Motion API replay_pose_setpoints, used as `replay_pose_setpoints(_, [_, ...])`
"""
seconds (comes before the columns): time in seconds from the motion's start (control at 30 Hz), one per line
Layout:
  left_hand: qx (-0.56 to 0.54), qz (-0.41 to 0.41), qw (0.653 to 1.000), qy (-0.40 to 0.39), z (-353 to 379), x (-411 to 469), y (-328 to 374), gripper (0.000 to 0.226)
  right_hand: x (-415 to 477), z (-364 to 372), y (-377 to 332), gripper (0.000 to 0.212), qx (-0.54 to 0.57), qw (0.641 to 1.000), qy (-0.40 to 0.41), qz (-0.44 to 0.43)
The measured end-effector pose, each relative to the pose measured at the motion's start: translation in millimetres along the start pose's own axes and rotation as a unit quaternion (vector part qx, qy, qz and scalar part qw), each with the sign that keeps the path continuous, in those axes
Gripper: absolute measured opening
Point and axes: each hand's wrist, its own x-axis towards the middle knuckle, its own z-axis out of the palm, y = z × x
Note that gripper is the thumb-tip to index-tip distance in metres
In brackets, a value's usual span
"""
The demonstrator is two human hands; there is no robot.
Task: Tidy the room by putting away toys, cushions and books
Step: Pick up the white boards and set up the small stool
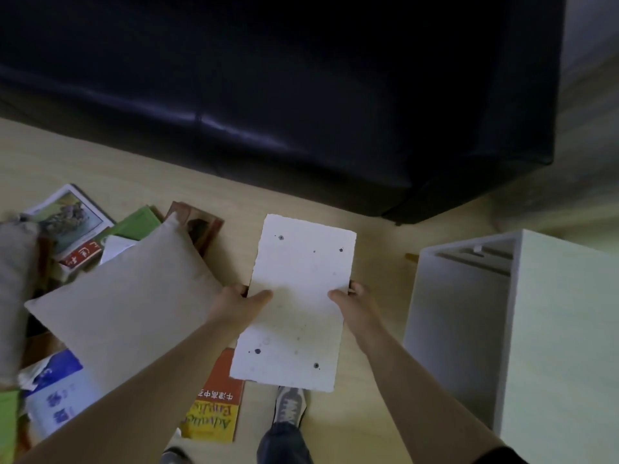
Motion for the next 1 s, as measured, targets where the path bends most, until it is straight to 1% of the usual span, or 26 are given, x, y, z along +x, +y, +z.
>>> replay_pose_setpoints(0.1, [0.011, -0.012, 1.000, 0.006, 7, 31, -9, 0.032, 31, 16, 12, 0.008, 0.000, 1.000, -0.011, 0.009])
replay_pose_setpoints(0.27, [0.004, -0.012, 1.000, 0.009, 13, 66, -17, 0.029, 70, 37, 20, 0.012, 0.003, 1.000, -0.008, 0.014])
replay_pose_setpoints(0.37, [0.005, -0.011, 1.000, 0.021, 15, 83, -19, 0.029, 88, 49, 23, 0.021, -0.004, 1.000, -0.005, 0.014])
replay_pose_setpoints(0.53, [0.002, -0.011, 0.999, 0.039, 19, 106, -21, 0.033, 113, 64, 33, 0.024, -0.011, 1.000, -0.012, 0.011])
replay_pose_setpoints(0.73, [0.013, -0.004, 0.999, 0.039, 26, 120, -30, 0.035, 123, 71, 47, 0.027, -0.016, 1.000, -0.012, 0.020])
replay_pose_setpoints(0.87, [0.017, 0.000, 0.999, 0.033, 33, 126, -35, 0.032, 127, 74, 57, 0.027, -0.010, 1.000, 0.000, 0.028])
replay_pose_setpoints(1.0, [0.024, -0.001, 0.999, 0.032, 35, 131, -41, 0.033, 127, 78, 63, 0.026, -0.016, 1.000, -0.006, 0.024])
